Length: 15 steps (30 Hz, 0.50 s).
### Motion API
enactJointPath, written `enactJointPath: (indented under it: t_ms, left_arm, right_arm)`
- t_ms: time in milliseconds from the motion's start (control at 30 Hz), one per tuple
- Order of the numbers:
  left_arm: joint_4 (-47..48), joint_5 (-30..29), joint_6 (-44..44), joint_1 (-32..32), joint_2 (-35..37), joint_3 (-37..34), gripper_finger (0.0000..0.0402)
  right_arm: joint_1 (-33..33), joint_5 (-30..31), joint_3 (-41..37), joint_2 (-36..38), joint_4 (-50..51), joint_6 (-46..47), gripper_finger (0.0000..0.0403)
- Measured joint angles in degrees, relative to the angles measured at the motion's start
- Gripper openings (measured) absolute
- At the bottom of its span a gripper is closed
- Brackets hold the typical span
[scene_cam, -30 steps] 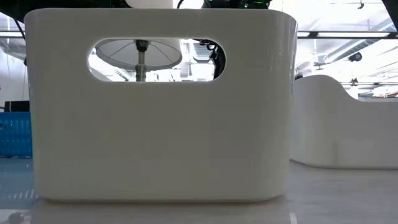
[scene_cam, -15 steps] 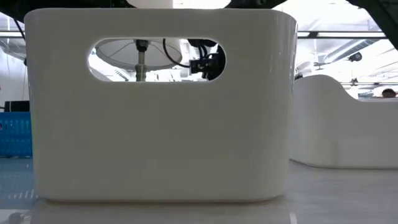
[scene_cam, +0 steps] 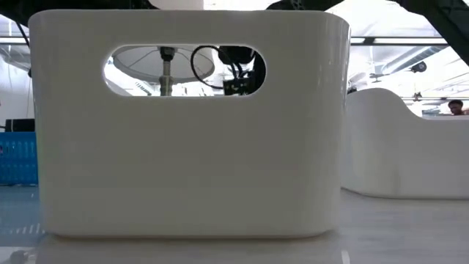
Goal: Stack baskets by color
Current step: Stack the middle blue bin on the top blue bin
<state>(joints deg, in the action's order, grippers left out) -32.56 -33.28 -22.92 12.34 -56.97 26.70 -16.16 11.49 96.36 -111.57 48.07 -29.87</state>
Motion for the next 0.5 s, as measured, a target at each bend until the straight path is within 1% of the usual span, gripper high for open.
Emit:
enactJointPath:
  t_ms: [100, 233, 333, 367, 467, 500]
  left_arm:
    - [0.0, 0.0, 0.0, 0.0, 0.0, 0.0, 0.0177]
    - [0.0, 0.0, 0.0, 0.0, 0.0, 0.0, 0.0177]
    - [0.0, 0.0, 0.0, 0.0, 0.0, 0.0, 0.0177]
    - [0.0, 0.0, 0.0, 0.0, 0.0, 0.0, 0.0177]
    - [0.0, 0.0, 0.0, 0.0, 0.0, 0.0, 0.0177]
    - [0.0, 0.0, 0.0, 0.0, 0.0, 0.0, 0.0177]
  right_arm:
    - [-0.1, 0.0, 0.0, 1.0, 0.1, 0.0, 0.0011]
    - [-0.1, 0.1, 0.2, 3.1, 1.8, 0.8, 0.0009]
    - [-0.1, -0.1, 0.4, 5.0, 2.5, 3.8, 0.0009]
    - [-0.1, -0.8, 0.2, 5.5, 2.4, 5.1, 0.0009]
    - [-0.7, -6.0, -0.9, 6.8, 1.5, 7.9, 0.0009]
    - [-0.8, -6.8, -1.6, 7.2, 0.4, 8.5, 0.0009]
